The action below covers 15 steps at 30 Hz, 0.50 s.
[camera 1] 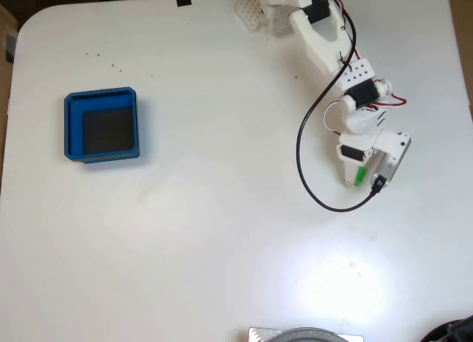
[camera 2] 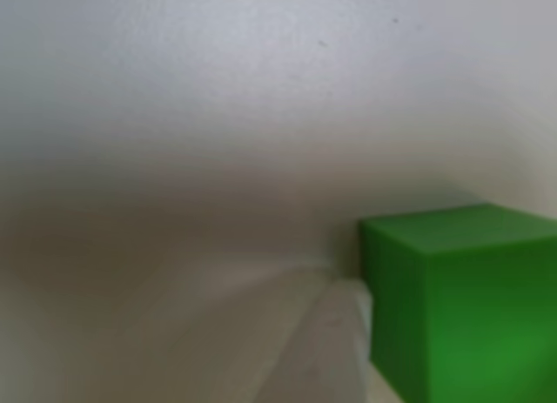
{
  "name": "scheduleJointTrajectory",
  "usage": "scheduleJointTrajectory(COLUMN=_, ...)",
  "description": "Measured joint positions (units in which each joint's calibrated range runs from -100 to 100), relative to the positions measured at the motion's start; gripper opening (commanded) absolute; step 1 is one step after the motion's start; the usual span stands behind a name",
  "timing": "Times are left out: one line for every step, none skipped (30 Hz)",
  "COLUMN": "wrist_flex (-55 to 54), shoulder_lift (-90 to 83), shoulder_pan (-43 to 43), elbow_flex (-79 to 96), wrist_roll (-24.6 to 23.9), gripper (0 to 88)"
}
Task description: Pick up green cube and drop it in the blue box
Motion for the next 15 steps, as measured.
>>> scheduleJointTrajectory(wrist_flex=0.0, shoulder_lift=0.0, shoulder_pan=0.0, elbow_flex=0.0, wrist_roll=0.0, gripper=25.1)
scheduleJointTrajectory(wrist_flex=0.0, shoulder_lift=0.0, shoulder_pan=0.0, elbow_flex=0.0, wrist_roll=0.0, gripper=25.1)
scheduleJointTrajectory(wrist_flex=0.0, shoulder_lift=0.0, shoulder_pan=0.0, elbow_flex=0.0, wrist_roll=0.0, gripper=25.1)
scheduleJointTrajectory(wrist_flex=0.0, shoulder_lift=0.0, shoulder_pan=0.0, elbow_flex=0.0, wrist_roll=-0.1, gripper=25.1)
scheduleJointTrajectory(wrist_flex=0.0, shoulder_lift=0.2, shoulder_pan=0.0, elbow_flex=0.0, wrist_roll=-0.1, gripper=25.1)
scheduleJointTrajectory(wrist_flex=0.0, shoulder_lift=0.3, shoulder_pan=0.0, elbow_flex=0.0, wrist_roll=-0.1, gripper=25.1)
scheduleJointTrajectory(wrist_flex=0.0, shoulder_lift=0.4, shoulder_pan=0.0, elbow_flex=0.0, wrist_roll=-0.1, gripper=25.1)
scheduleJointTrajectory(wrist_flex=0.0, shoulder_lift=0.5, shoulder_pan=0.0, elbow_flex=0.0, wrist_roll=-0.1, gripper=25.1)
scheduleJointTrajectory(wrist_flex=0.0, shoulder_lift=0.5, shoulder_pan=0.0, elbow_flex=0.0, wrist_roll=-0.1, gripper=25.1)
scheduleJointTrajectory(wrist_flex=0.0, shoulder_lift=0.5, shoulder_pan=0.0, elbow_flex=0.0, wrist_roll=-0.1, gripper=25.1)
scheduleJointTrajectory(wrist_flex=0.0, shoulder_lift=0.5, shoulder_pan=0.0, elbow_flex=0.0, wrist_roll=-0.1, gripper=25.1)
scheduleJointTrajectory(wrist_flex=0.0, shoulder_lift=0.5, shoulder_pan=0.0, elbow_flex=0.0, wrist_roll=-0.1, gripper=25.1)
scheduleJointTrajectory(wrist_flex=0.0, shoulder_lift=0.5, shoulder_pan=0.0, elbow_flex=0.0, wrist_roll=-0.1, gripper=25.1)
scheduleJointTrajectory(wrist_flex=0.0, shoulder_lift=0.5, shoulder_pan=0.0, elbow_flex=0.0, wrist_roll=-0.1, gripper=25.1)
scheduleJointTrajectory(wrist_flex=0.0, shoulder_lift=0.5, shoulder_pan=0.0, elbow_flex=0.0, wrist_roll=-0.1, gripper=25.1)
